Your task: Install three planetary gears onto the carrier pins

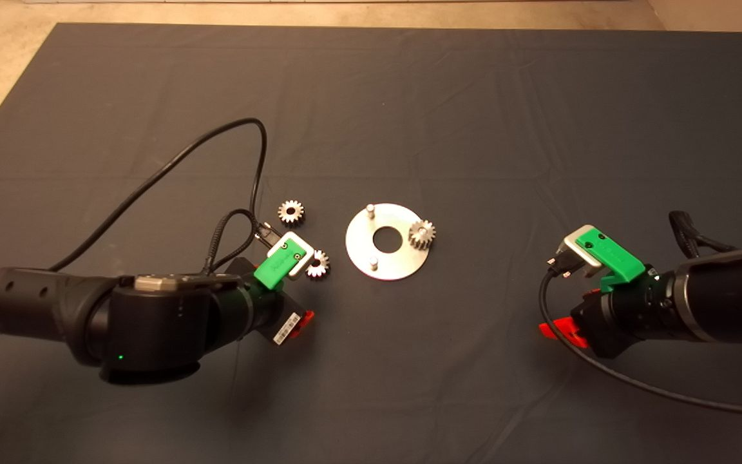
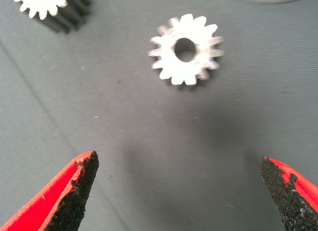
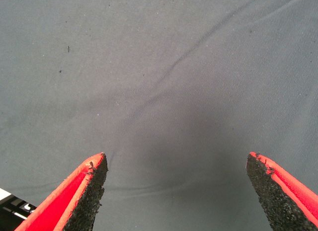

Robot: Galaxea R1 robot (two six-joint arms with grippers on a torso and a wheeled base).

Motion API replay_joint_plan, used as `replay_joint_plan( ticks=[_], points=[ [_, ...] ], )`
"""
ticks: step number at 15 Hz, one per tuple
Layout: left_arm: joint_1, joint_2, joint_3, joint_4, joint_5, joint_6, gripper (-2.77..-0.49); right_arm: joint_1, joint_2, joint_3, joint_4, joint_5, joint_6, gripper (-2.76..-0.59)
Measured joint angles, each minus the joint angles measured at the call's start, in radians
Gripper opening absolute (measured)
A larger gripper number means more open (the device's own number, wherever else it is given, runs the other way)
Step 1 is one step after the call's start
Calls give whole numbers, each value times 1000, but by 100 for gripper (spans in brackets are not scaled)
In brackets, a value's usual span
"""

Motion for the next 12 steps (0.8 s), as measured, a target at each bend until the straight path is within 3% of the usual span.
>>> replay_joint_plan(
  ticks=[4, 7, 12],
  points=[
    [-2, 4, -30, 0, 0, 7, -91, 0, 2, 1, 0, -1, 0, -129],
    [-20, 16, -42, 1, 0, 7, -91, 0, 1, 2, 0, 0, 0, -129],
    [-27, 59, -73, 3, 0, 5, -91, -5, 2, 3, 0, 0, 0, -129]
  ],
)
